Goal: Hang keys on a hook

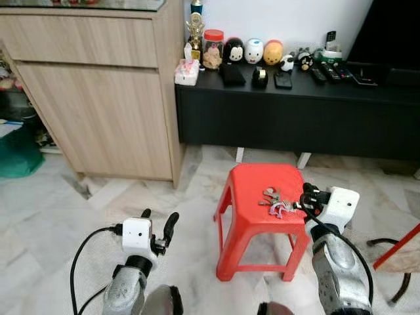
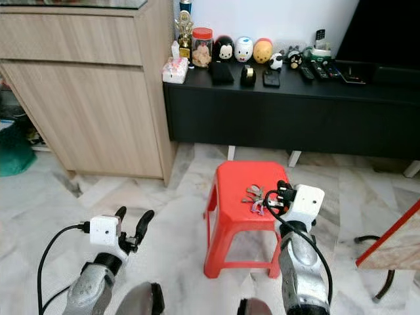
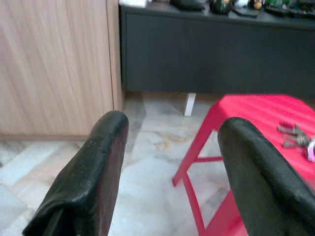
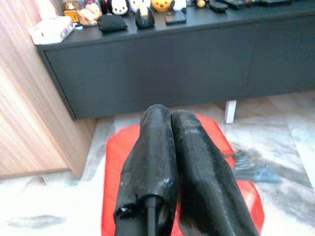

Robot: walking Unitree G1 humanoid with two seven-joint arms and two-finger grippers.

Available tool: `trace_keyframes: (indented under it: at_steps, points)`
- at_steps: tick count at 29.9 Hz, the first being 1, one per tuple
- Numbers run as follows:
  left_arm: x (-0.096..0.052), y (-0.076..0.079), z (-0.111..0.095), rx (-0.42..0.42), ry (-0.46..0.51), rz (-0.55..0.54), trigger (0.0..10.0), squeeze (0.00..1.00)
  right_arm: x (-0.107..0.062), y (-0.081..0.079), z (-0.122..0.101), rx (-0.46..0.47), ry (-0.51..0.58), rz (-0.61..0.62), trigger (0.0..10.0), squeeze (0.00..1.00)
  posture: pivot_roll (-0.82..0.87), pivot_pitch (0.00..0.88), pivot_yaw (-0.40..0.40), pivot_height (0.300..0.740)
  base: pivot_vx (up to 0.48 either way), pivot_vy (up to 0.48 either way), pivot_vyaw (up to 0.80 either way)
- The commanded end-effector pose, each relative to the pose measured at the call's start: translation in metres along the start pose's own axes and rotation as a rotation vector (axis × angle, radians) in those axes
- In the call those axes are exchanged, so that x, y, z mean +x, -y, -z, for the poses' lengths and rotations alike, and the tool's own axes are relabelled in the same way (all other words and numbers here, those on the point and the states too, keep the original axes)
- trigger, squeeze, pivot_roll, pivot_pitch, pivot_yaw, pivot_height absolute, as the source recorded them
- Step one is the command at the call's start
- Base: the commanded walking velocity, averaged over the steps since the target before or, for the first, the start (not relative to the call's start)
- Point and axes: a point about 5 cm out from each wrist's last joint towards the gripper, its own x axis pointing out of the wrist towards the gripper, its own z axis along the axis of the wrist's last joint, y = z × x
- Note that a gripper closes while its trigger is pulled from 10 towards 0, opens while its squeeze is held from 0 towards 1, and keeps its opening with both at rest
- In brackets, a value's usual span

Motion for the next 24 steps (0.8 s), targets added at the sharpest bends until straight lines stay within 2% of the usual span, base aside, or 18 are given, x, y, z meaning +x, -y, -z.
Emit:
trace_keyframes:
  at_steps: [1, 5, 14, 18, 19, 21, 24]
  points:
    - [0.002, 0.001, -0.002, -0.009, 0.007, 0.005, 10.0, 0.0, 0.004, -0.001, -0.011, -0.045, 0.023, -0.018, 10.0, 0.0, 0.03, 0.021, -0.053, 0.718, 0.0, 0.0, 0.0]
    - [0.003, 0.002, -0.004, -0.007, 0.008, 0.017, 10.0, 0.0, 0.007, -0.003, -0.012, -0.106, -0.014, -0.037, 10.0, 0.0, 0.03, 0.026, -0.052, 0.74, 0.0, 0.0, 0.0]
    - [0.008, 0.006, -0.012, -0.001, 0.012, 0.085, 10.0, 0.0, 0.016, -0.017, -0.024, -0.145, -0.094, -0.197, 10.0, 0.0, 0.03, 0.031, -0.053, 0.74, 0.0, 0.0, 0.0]
    - [0.01, 0.007, -0.014, 0.0, 0.001, 0.125, 10.0, 0.0, 0.015, -0.029, -0.026, -0.165, -0.156, -0.358, 10.0, 0.0, 0.03, 0.031, -0.054, 0.74, 0.0, 0.0, 0.0]
    - [0.011, 0.008, -0.015, 0.004, -0.002, 0.15, 10.0, 0.0, 0.014, -0.033, -0.031, -0.16, -0.167, -0.429, 10.0, 0.0, 0.03, 0.031, -0.054, 0.74, 0.0, 0.0, 0.0]
    - [0.012, 0.011, -0.019, 0.01, -0.009, 0.207, 10.0, 0.0, 0.01, -0.041, -0.039, -0.232, -0.188, -0.595, 10.0, 0.0, 0.03, 0.031, -0.053, 0.74, 0.0, 0.0, 0.0]
    - [0.014, 0.017, -0.025, 0.03, -0.019, 0.302, 10.0, 0.0, 0.007, -0.045, -0.047, -0.306, -0.215, -0.725, 10.0, 0.0, 0.02, 0.029, -0.053, 0.74, 0.0, 0.0, 0.0]
